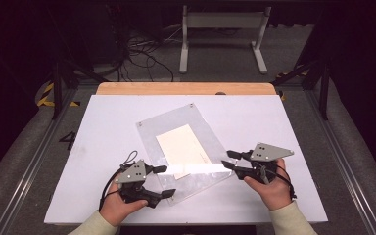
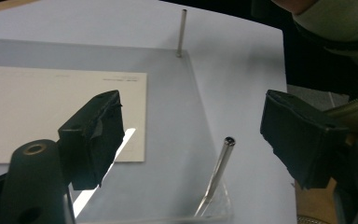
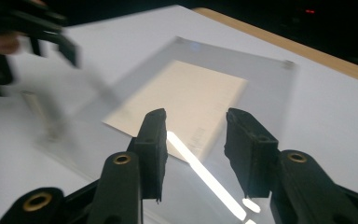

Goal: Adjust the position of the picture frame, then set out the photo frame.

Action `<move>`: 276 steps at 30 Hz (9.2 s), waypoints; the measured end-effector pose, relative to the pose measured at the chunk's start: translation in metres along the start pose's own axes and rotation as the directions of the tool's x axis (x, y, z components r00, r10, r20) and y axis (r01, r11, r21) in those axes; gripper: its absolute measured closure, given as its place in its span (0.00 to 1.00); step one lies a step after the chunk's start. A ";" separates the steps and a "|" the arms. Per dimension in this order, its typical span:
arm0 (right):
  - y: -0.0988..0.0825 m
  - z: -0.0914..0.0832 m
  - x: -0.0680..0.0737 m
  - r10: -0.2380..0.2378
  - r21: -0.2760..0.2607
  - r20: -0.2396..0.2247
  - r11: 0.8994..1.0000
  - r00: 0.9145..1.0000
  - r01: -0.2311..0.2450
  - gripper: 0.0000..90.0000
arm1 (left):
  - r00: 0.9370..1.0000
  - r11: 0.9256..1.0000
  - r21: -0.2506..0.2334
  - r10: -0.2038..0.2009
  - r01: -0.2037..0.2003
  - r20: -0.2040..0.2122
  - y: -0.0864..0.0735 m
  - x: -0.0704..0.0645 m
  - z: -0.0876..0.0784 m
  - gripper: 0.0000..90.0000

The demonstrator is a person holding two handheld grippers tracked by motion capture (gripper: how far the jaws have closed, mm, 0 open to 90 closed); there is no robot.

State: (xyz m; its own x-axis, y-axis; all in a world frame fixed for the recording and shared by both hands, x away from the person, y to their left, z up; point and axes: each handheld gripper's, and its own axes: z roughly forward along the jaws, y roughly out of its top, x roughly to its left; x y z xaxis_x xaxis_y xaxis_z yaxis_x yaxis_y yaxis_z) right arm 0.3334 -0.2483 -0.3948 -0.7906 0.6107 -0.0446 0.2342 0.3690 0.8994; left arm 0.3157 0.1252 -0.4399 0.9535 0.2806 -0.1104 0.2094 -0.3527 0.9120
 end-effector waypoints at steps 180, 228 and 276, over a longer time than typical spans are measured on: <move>0.092 0.002 -0.102 0.147 0.022 0.039 0.989 0.988 -0.148 0.46 | 0.683 0.737 0.388 0.668 -0.553 -0.296 -0.030 -0.023 0.026 0.95; 0.102 0.046 -0.153 0.339 -0.001 -0.141 0.939 0.930 -0.343 0.68 | 0.656 0.724 0.398 0.685 -0.563 -0.317 -0.035 -0.029 0.027 0.92; 0.138 -0.082 -0.031 -0.113 -0.042 -0.382 0.994 0.917 0.105 0.93 | 0.985 0.964 0.211 0.148 -0.164 0.088 -0.027 -0.018 0.003 0.78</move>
State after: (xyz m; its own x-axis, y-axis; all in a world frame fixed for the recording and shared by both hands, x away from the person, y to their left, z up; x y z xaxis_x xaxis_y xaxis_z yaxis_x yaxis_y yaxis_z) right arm 0.3443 -0.2739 -0.2334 -0.9678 0.2507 0.0236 0.1261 0.4015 0.9071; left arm 0.2933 0.1268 -0.4634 0.9894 0.1452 -0.0084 0.0912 -0.5741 0.8137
